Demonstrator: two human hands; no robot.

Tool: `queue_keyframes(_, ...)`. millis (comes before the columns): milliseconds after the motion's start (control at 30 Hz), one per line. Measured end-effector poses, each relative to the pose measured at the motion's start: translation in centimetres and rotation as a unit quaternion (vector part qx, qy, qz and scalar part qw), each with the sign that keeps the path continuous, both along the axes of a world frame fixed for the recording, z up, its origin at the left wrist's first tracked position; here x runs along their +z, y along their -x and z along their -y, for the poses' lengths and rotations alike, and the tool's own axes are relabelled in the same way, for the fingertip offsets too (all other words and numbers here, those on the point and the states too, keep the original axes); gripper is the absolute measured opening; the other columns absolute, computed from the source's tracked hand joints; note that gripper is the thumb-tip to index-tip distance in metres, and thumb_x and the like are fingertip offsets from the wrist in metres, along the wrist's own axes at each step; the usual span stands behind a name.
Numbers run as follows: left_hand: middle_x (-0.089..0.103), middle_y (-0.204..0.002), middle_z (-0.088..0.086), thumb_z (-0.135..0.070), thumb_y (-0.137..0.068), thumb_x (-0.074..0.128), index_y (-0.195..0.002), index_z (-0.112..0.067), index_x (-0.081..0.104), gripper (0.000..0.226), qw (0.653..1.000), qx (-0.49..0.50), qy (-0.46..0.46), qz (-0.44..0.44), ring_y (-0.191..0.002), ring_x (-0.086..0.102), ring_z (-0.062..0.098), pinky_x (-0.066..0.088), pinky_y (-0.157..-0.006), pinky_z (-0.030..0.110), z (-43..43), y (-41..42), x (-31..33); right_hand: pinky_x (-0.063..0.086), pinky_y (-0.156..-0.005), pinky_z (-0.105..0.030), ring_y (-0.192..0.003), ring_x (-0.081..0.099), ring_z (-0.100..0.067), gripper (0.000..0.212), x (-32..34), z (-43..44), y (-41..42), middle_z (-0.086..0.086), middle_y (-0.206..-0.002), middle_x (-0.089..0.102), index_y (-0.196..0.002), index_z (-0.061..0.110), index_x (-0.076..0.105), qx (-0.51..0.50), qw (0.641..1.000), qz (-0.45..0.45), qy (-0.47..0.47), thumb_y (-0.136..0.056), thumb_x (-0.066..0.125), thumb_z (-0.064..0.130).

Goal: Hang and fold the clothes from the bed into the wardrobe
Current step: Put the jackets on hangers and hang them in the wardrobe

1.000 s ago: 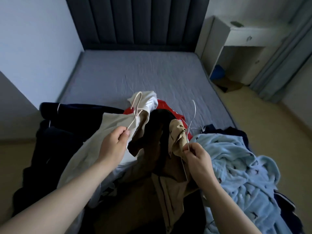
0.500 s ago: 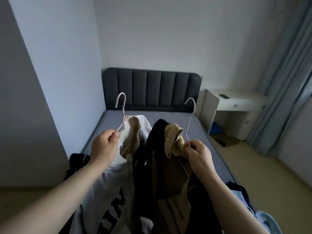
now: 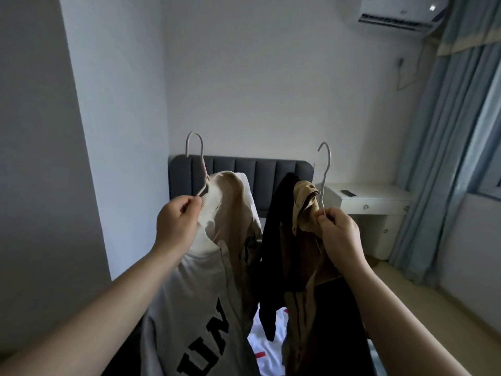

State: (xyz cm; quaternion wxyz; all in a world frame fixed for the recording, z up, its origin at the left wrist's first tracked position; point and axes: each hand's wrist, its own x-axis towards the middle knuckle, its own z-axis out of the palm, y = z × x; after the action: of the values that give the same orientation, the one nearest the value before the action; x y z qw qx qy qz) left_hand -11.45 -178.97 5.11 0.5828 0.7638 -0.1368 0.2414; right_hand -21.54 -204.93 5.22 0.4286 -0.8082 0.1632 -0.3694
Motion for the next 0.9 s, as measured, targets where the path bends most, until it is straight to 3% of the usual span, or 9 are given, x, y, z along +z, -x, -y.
queue_keyframes(200, 0.046, -0.053, -0.001, -0.029, -0.097, 0.049, -0.063, -0.008, 0.054, 0.040, 0.998, -0.021, -0.028, 0.054, -0.050, 0.043, 0.006, 0.029, -0.045, 0.012, -1.5, 1.4, 2.5, 0.036, -0.057, -0.021, -0.068, 0.051, -0.006, 0.015, 2.0, -1.1, 2.0, 0.008, -0.069, 0.058, -0.080, 0.017, 0.063, -0.036, 0.998, 0.041, 0.036, -0.093, 0.056, 0.014)
queue_keyframes(433, 0.042, -0.048, -0.003, -0.030, -0.095, 0.053, -0.054, -0.014, 0.048, 0.044, 0.997, 0.007, -0.035, 0.068, -0.050, 0.039, 0.010, 0.029, -0.047, 0.019, -3.4, 3.1, 4.5, 0.034, -0.055, -0.022, -0.068, 0.051, -0.006, 0.014, 3.1, -1.9, 2.8, 0.006, -0.073, 0.059, -0.086, 0.018, 0.065, -0.044, 0.998, 0.038, 0.004, -0.094, 0.054, 0.017)
queue_keyframes(700, 0.029, -0.044, -0.004, -0.029, -0.094, 0.057, -0.051, -0.012, 0.036, 0.050, 0.986, 0.104, -0.080, 0.106, -0.048, 0.030, 0.014, 0.023, -0.050, 0.030, -5.1, 6.9, 5.6, 0.044, -0.061, -0.027, -0.076, 0.058, -0.015, 0.015, 4.7, -2.4, 2.2, 0.002, -0.083, 0.064, -0.092, 0.017, 0.066, 0.080, 0.996, 0.046, -0.008, -0.096, 0.052, 0.017)
queue_keyframes(900, 0.029, -0.049, 0.002, -0.044, -0.081, 0.049, -0.054, -0.002, 0.039, 0.051, 0.975, 0.181, -0.098, 0.084, -0.051, 0.029, 0.016, 0.023, -0.051, 0.033, -7.3, 11.0, 4.7, 0.045, -0.066, -0.035, -0.074, 0.057, -0.018, 0.018, 3.7, -4.7, 0.9, -0.001, -0.079, 0.063, -0.088, 0.015, 0.065, 0.153, 0.988, 0.005, -0.029, -0.096, 0.050, 0.020)
